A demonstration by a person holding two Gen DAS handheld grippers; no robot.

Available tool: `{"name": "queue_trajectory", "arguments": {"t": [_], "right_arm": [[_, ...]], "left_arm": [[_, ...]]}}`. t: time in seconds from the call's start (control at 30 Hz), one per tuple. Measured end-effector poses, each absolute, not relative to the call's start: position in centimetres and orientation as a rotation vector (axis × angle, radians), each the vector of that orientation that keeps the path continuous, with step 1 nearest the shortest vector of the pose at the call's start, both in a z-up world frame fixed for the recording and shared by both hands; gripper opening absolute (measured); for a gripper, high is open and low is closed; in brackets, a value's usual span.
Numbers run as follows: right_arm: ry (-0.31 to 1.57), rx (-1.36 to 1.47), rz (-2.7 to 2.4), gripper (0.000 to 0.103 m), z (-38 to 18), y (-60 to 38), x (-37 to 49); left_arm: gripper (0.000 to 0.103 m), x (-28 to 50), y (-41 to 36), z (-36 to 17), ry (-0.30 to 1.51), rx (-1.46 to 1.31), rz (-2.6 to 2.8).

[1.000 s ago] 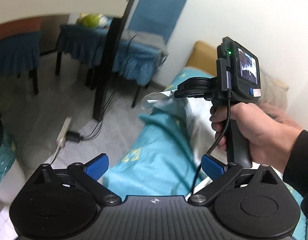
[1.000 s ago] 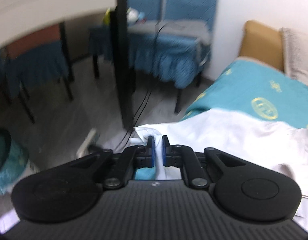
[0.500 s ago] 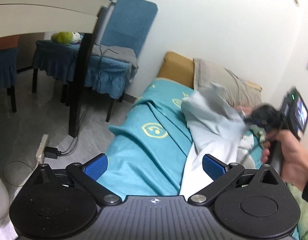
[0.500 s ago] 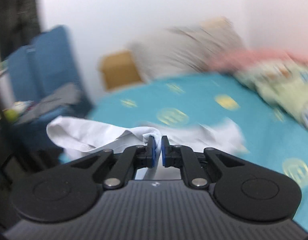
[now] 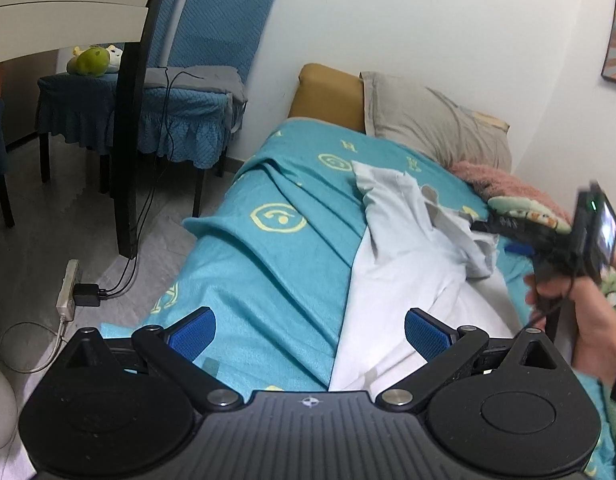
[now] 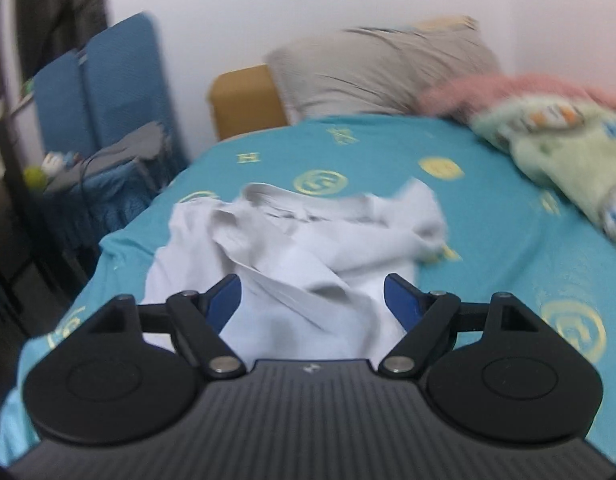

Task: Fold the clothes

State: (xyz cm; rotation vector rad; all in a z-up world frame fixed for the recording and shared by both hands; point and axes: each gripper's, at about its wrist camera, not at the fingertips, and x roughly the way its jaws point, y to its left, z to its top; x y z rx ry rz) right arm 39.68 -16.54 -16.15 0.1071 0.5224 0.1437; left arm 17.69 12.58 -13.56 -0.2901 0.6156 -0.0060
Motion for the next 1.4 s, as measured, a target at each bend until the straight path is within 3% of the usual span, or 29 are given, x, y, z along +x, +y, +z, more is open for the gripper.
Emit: {"name": "queue_trajectory", "arguments": {"t": [0.17,0.23,0.3,0.33,0.43,0.67,0.87,0.93,1.0,1.03,1.4], "right_arm": [[0.566,-0.053,0.23,0.076,-16.7,-12.9,44.2],[0.619,-0.099,0.202,0.06,-17.5,-11.9,46.2],[0.64,-0.083,0.145,0.014,-17.9,-11.9,47.6],[0.636,-0.05,0.136,0.007,-17.8,-12.1,48.1],[0.548,0.089,0.088,0.006,-17.4,-14.0,48.4],[0.561,0.287,-0.097,0.005,-20.0,-19.2,49.5],[0.559,0.21,-0.032,0.009,-18.0,-19.3,47.4],[0.584,0.228,0.009,0.018,-16.5,-19.4,45.9],[0.59,0.232,0.049,0.074,-14.8,-19.3,43.6],[0.573,0.226,0.076,0.084,-13.8,-19.3,42.1],[0.523,0.215,0.165,0.086,-2.5,-18.6,22.1]], "left_arm": [[0.102,18.7,12.3,-14.4,0.64,-0.282,-0.001],[0.102,18.9,12.3,-14.8,0.649,-0.275,-0.004],[0.102,19.1,12.3,-15.0,0.656,-0.279,-0.007],[0.102,19.0,12.3,-14.9,0.657,-0.283,-0.009],[0.102,18.3,12.4,-14.6,0.634,-0.286,-0.016],[0.102,18.4,11.4,-14.7,0.628,-0.23,-0.026],[0.102,18.4,10.6,-14.4,0.63,-0.241,-0.017],[0.102,17.9,10.2,-13.9,0.606,-0.224,-0.026],[0.102,17.4,9.8,-13.6,0.597,-0.187,-0.017],[0.102,17.1,9.7,-13.5,0.596,-0.176,-0.014],[0.102,12.6,9.1,-10.2,0.572,-0.169,-0.054]]}}
